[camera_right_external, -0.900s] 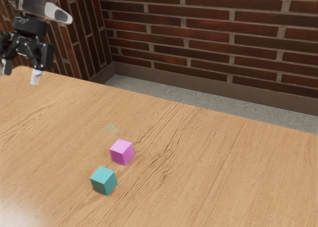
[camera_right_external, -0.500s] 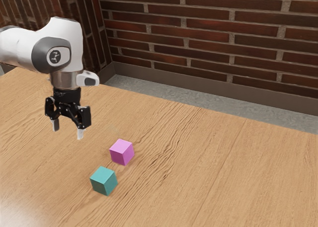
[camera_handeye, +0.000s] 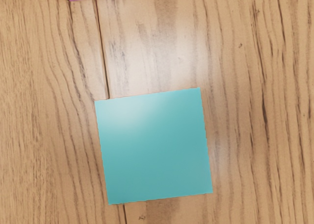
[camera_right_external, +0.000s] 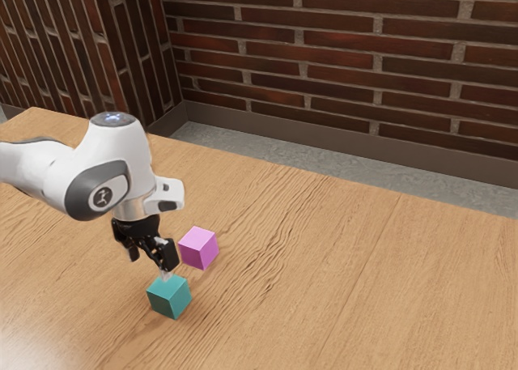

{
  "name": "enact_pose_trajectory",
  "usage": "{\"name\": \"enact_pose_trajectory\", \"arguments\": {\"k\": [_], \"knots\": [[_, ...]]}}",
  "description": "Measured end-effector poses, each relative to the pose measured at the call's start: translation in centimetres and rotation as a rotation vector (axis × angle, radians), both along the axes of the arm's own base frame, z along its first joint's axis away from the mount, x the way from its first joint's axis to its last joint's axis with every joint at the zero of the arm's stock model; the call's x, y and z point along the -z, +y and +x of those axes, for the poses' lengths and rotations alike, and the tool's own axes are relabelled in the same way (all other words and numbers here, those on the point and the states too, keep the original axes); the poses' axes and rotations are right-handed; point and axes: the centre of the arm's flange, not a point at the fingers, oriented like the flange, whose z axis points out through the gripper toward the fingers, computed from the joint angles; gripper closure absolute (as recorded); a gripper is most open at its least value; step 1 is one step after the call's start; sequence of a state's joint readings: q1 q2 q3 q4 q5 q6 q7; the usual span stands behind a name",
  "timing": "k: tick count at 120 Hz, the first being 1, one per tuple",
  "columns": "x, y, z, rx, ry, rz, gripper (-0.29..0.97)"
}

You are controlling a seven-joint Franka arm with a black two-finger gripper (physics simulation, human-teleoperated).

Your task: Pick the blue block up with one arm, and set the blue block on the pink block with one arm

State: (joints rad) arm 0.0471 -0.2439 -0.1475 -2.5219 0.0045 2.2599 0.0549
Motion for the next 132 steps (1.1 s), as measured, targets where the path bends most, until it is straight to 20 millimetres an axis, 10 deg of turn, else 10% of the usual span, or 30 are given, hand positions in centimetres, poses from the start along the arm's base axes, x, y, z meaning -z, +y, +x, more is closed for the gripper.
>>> {"name": "enact_pose_trajectory", "arguments": {"k": [132], "knots": [[5.1,-0.8,-0.8,0.006,-0.075,-0.058,0.0]]}}
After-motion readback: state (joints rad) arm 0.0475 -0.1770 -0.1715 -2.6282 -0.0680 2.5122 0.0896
